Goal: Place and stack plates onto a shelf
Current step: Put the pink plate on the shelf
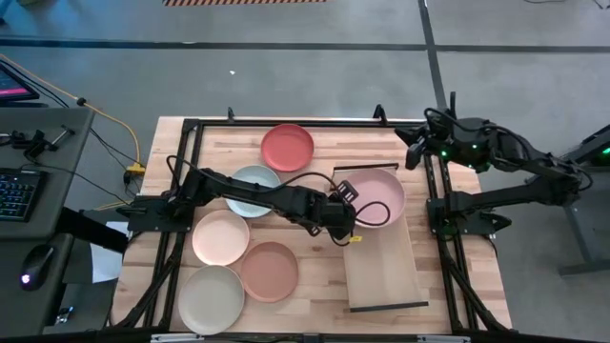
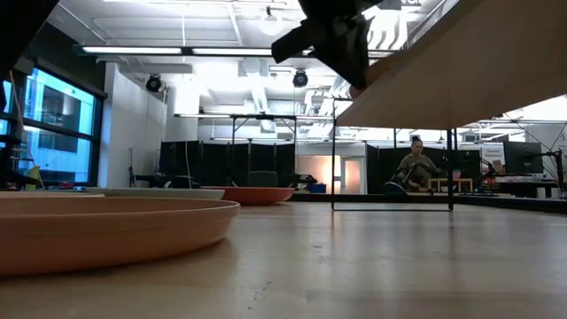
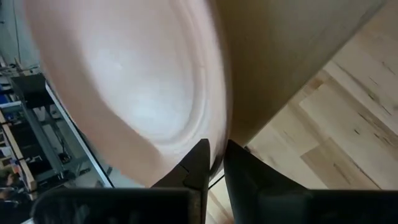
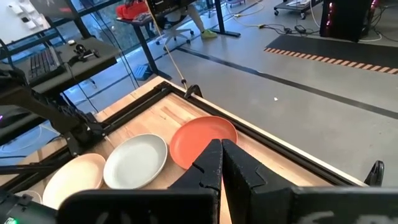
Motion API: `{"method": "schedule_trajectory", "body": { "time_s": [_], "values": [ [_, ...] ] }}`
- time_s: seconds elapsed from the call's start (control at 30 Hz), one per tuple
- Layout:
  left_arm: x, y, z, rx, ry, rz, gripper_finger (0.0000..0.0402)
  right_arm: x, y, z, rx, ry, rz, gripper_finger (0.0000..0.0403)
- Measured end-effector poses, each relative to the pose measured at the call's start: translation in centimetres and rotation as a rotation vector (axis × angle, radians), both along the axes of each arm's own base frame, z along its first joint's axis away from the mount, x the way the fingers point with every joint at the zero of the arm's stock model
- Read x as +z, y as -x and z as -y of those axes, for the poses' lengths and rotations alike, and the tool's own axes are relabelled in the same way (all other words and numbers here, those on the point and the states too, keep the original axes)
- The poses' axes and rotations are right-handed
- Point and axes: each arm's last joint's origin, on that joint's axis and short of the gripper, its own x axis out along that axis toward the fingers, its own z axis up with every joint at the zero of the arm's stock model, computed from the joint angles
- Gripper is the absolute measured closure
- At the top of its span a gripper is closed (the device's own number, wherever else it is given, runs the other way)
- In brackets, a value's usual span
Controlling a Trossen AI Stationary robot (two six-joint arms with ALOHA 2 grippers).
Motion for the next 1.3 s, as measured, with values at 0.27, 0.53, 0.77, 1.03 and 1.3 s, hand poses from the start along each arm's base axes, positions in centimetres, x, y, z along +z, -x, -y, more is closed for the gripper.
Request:
{"method": "schedule_trajectory", "body": {
  "time_s": [0.27,0.53,0.77,1.03,1.3],
  "values": [
    [0.5,0.3,0.1,0.032,0.028,0.025,0.0314,0.0,0.1,0.0,0.004,0.006,-0.001,0.0402],
    [2.5,1.3,1.2,0.023,0.078,0.079,0.0274,0.0,0.1,0.0,0.014,0.0,0.001,0.0402],
    [8.0,5.0,-0.2,0.263,0.297,0.245,0.0274,-1.4,0.2,-0.4,0.076,-0.143,-0.102,0.0402],
    [12.7,10.8,-2.9,0.462,0.748,0.509,0.0339,-4.3,-1.2,-1.8,0.126,-0.288,-0.384,0.0402],
    [10.2,16.2,-1.6,0.333,1.013,0.858,0.0397,-5.9,-4.2,-5.3,0.228,-0.2,-0.518,0.0402]
  ]
}}
